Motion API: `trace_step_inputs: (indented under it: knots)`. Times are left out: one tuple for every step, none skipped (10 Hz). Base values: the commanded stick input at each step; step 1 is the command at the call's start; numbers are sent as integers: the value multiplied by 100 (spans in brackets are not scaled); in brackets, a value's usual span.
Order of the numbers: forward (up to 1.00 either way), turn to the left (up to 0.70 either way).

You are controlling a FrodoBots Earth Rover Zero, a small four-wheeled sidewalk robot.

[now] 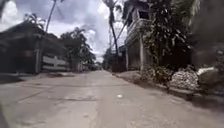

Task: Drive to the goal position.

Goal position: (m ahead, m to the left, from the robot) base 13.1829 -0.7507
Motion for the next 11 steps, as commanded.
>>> trace_step_inputs:
  knots:
    - [50,0]
    - [50,0]
    - [50,0]
    - [50,0]
    - [50,0]
    - [50,0]
    - [50,0]
    - [50,0]
    - [50,0]
    - [50,0]
    - [50,0]
